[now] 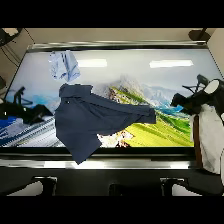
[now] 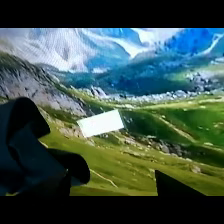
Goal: Fold the shirts.
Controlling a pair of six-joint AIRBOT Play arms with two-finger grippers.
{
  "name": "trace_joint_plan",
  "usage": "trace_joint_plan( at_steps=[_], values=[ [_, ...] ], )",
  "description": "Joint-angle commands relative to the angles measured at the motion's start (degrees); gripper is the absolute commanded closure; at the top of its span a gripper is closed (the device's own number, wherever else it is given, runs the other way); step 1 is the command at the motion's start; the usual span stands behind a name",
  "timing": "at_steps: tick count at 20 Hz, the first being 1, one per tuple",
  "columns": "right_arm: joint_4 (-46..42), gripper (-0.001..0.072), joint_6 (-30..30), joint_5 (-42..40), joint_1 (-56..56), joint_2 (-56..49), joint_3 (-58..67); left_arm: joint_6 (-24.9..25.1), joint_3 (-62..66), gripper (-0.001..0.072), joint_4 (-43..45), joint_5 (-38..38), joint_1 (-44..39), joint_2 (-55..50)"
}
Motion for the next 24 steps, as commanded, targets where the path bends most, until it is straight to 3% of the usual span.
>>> trace_joint_plan(
  at_steps=[1, 3, 5, 9, 13, 15, 16, 17, 18, 19, 20, 24],
  values=[
    [5.57, 0.0099, -9.6, 7.87, -1.97, -0.37, -4.81, 3.43, -16.98, 0.0053, 0.11, -0.94, 3.58, 5.79],
    [9.09, 0.0092, -9.92, 5.7, -1.95, -0.79, -7.82, 3.45, -22.25, 0.0053, -1.51, 3.65, 2.84, 5.9],
    [12.13, 0.0021, -10.25, 3.89, -1.95, -1.2, -10.34, 3.43, -25.24, 0.0054, -4.52, 9.22, 1.25, 5.73],
    [13.18, 0.0013, -14.47, 1.84, -0.81, -2.49, -11.93, 3.23, -25.94, 0.0068, -8.28, 17.66, -2.38, 4.85],
    [11.74, 0.0012, -15.23, -6.03, 5.14, -3.8, -11.93, 0.98, -25.94, 0.033, -8.26, 23.39, -3.45, 4.5],
    [11.87, 0.0016, -15.06, -10.25, 7.93, -4.79, -11.91, 0.15, -25.92, 0.063, -8.31, 25.09, -3.45, 4.52],
    [11.87, 0.0019, -14.99, -10.78, 9.42, -5.31, -11.93, 0.17, -25.9, 0.0674, -8.31, 25.46, -3.45, 4.52],
    [11.82, 0.0045, -15.02, -11.02, 10.86, -5.79, -11.91, 0.24, -25.81, 0.0675, -8.28, 25.49, -3.45, 4.55],
    [11.65, 0.0156, -15.06, -11.72, 12.31, -6.01, -11.91, 0.7, -25.46, 0.0675, -8.28, 25.4, -3.45, 4.68],
    [11.37, 0.0379, -15.06, -13.22, 13.51, -6.03, -11.91, 2.05, -24.72, 0.0676, -8.28, 24.98, -3.45, 5.05],
    [11.37, 0.0674, -15.02, -14.49, 14.14, -5.9, -11.72, 3.8, -23.06, 0.0676, -8.28, 24.22, -3.43, 5.95],
    [8.79, 0.0668, -16.57, -14.88, 13.94, 0.35, -5.81, 6.88, -6.93, 0.0677, -8.17, 23.26, -3.3, 15.32]
  ],
)
